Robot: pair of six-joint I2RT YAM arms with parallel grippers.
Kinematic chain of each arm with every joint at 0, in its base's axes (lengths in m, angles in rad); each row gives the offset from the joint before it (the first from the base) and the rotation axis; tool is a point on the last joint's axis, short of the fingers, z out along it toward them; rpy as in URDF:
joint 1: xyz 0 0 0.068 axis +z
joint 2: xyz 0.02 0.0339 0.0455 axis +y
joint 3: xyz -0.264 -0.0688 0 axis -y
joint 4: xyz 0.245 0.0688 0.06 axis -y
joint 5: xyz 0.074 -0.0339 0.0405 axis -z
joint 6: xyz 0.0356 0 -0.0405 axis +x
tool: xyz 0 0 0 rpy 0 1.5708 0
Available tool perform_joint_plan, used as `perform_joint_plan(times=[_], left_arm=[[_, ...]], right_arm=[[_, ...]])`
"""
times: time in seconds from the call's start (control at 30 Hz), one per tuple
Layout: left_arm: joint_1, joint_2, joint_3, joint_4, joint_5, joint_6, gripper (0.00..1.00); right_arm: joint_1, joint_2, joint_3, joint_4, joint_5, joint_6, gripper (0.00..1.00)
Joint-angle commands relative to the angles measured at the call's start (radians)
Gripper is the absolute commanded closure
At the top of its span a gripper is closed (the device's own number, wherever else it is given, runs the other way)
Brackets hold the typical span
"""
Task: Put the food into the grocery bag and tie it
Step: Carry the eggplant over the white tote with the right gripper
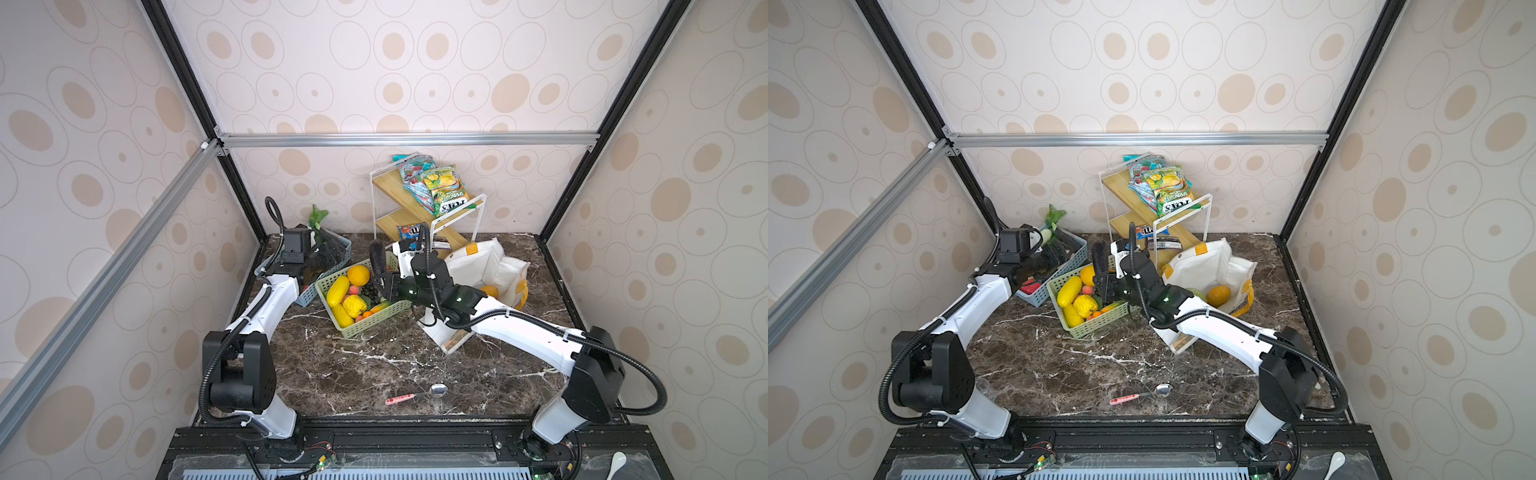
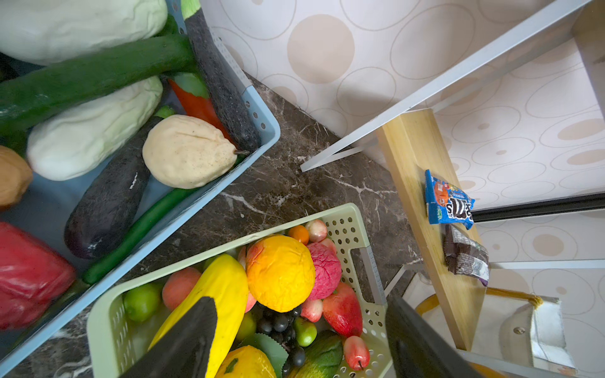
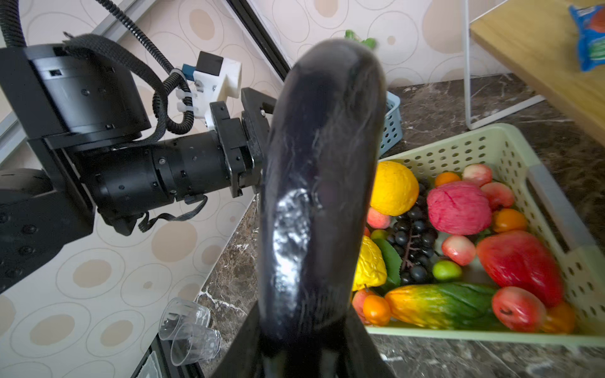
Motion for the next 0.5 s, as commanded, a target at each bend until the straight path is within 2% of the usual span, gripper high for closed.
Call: perform_joint_plan(times=[0.0,0.47], left_arm=[[-0.001,-0.038,-0.008,0.029,-0.009,-0.003,0.19],[0.0,-0.014,0.013,0.035,-0.012,-0.011,0.19]], right_arm=[[-0.01,-0.083,-0.048,-0.058,0.076,-0.023,0.67],[-0.16,-0.334,-0.23,-0.136,0.159,0.005,0.67]])
